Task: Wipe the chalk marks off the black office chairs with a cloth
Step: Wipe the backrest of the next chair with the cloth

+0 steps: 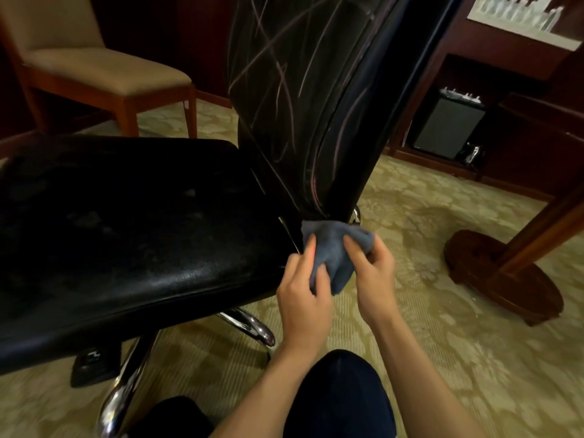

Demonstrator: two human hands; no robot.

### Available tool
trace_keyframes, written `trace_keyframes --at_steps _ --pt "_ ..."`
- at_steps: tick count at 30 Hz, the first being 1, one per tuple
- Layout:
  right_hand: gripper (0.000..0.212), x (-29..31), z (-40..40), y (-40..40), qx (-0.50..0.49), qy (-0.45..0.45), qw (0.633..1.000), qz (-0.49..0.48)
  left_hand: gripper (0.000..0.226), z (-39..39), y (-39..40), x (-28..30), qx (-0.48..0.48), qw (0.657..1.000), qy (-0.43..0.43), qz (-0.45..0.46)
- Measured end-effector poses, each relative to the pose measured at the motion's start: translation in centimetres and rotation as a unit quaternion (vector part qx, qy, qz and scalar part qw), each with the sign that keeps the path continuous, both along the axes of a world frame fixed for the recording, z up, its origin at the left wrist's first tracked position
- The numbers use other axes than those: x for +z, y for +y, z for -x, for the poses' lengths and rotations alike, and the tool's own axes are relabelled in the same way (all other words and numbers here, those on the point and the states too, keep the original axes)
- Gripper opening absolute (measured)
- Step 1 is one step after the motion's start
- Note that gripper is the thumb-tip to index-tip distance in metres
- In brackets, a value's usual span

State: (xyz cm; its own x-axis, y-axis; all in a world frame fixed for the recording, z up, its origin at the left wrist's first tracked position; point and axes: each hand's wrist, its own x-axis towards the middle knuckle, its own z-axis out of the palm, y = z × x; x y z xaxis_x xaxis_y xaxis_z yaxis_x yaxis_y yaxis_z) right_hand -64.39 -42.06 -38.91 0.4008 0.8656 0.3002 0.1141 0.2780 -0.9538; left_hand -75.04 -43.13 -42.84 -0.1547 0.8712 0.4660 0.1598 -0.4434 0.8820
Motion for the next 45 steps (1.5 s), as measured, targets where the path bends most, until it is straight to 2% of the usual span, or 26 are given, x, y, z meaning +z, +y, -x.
trace_keyframes --at_steps 4,8,11,13,16,19,23,26,30,34,36,38,40,41,43,45 --pt "0.023 -0.6 0.7 1.5 -0.016 0.102 0.995 0.003 0.048 -1.0 1.3 0.3 0.01 0.999 0.04 0.001" --pt "0.015 -4.0 0.3 1.2 -0.027 0.103 0.992 0.067 0.044 -1.2 1.3 -2.4 -0.033 0.992 0.104 0.058" --pt "0.011 -6.7 0.0 0.0 -0.041 0.065 0.987 0.144 0.034 -0.8 0.9 -5.0 -0.06 0.979 0.147 0.131" --pt "0.009 -7.2 -0.1 -0.8 -0.045 0.046 0.987 0.149 0.036 -0.2 0.1 -5.6 -0.064 0.978 0.138 0.142" --pt "0.01 -4.8 0.1 -0.9 -0.019 0.012 0.996 0.088 0.043 0.0 -0.5 -4.0 -0.035 0.991 0.088 0.096" --pt "0.025 -0.3 0.5 0.3 -0.005 -0.078 0.997 0.014 0.043 -0.1 0.3 -0.5 0.001 0.998 0.008 0.06" --pt "0.005 3.6 1.0 2.1 0.005 -0.224 0.974 -0.02 0.042 -0.6 2.7 2.4 0.015 0.993 -0.08 0.081" --pt "0.006 3.0 1.2 2.6 -0.022 -0.293 0.956 -0.021 0.035 -1.6 3.5 1.8 -0.003 0.995 -0.047 0.091" --pt "0.01 0.0 1.3 2.2 -0.052 -0.326 0.944 -0.021 0.016 -2.5 3.5 -0.6 -0.024 0.994 -0.001 0.105" --pt "0.007 -1.7 0.8 1.8 -0.047 -0.339 0.94 -0.015 0.012 -1.9 3.1 -1.1 -0.048 0.986 0.05 0.153" --pt "0.006 -1.5 0.8 1.7 -0.052 -0.322 0.945 -0.006 0.025 -1.3 3.2 -0.1 -0.034 0.989 0.042 0.141" --pt "0.007 -0.3 1.1 2.2 -0.061 -0.306 0.95 -0.021 0.048 -0.8 3.7 1.1 -0.007 0.996 -0.003 0.089" --pt "0.008 1.1 1.4 3.1 -0.064 -0.286 0.955 -0.039 0.054 -0.4 4.4 2.0 0.011 0.997 -0.026 0.069" --pt "0.003 1.5 1.5 3.4 -0.062 -0.276 0.958 -0.038 0.049 -0.5 4.8 2.0 0.01 0.998 -0.012 0.067" --pt "0.012 1.7 1.8 3.6 -0.083 -0.284 0.954 -0.041 0.033 -0.7 5.0 1.6 0.005 0.996 0.061 0.065" --pt "0.018 1.4 1.9 3.3 -0.104 -0.305 0.946 -0.048 0.026 -0.7 4.9 1.3 -0.012 0.989 0.127 0.073"
